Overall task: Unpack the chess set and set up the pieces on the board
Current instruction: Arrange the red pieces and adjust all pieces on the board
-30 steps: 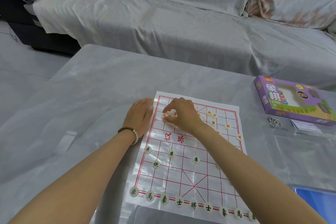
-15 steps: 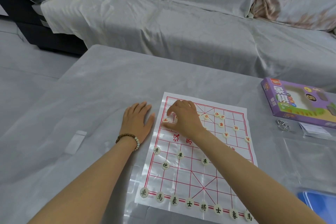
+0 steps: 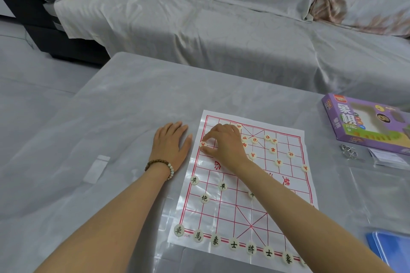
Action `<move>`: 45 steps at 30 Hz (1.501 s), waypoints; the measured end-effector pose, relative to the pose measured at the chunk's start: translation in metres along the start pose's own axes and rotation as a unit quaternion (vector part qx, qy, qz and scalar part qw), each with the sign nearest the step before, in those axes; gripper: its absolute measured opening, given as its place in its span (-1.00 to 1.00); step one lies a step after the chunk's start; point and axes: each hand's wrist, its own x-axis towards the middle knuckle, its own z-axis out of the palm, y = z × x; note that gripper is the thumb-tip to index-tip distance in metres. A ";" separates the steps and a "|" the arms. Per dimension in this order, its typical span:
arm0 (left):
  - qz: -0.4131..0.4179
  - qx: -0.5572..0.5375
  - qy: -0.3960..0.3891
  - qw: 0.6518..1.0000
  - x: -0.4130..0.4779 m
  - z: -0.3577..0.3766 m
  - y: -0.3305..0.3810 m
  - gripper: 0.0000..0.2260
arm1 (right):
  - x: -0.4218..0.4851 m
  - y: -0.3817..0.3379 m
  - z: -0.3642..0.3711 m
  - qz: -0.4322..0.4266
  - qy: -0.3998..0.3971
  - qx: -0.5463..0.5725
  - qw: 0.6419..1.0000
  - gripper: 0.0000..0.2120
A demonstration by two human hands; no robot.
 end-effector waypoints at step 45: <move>0.113 -0.019 -0.111 0.987 0.044 -0.005 0.075 -0.44 | 0.007 0.090 -0.060 0.127 0.067 0.076 0.987 -0.82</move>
